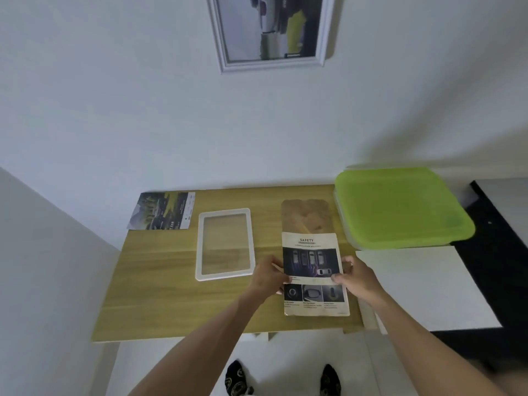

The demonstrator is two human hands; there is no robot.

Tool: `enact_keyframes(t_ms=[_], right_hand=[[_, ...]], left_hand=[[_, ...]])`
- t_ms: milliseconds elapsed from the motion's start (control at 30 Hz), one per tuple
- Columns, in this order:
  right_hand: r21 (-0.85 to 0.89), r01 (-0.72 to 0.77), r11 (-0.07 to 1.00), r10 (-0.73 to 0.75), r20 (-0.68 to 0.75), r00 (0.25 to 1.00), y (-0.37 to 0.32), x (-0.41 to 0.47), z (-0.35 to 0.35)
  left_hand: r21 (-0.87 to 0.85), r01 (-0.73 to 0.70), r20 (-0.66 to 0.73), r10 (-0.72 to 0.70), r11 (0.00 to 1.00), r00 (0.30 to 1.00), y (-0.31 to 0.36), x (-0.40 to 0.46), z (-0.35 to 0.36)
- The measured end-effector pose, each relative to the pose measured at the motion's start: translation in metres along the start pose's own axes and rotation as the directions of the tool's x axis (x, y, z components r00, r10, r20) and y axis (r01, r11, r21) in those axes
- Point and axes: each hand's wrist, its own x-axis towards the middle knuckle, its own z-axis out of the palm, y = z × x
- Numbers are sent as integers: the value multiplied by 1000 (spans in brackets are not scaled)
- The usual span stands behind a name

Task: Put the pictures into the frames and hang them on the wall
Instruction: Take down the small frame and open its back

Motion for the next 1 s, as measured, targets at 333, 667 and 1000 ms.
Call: enact_keyframes(t_ms=[333,667,1000], right_hand=[[-139,-16,990,27,79,997,104,17,-97],[-212,11,977,-3,36,999,148,35,-142],[-650,284,705,-405,-40,914,163,35,-129]], left_hand=[[84,86,42,-90,993,995,15,-9,140],[121,100,-92,-89,988,992,35,6,216],[705,-205,-38,325,679,945,34,-3,243]])
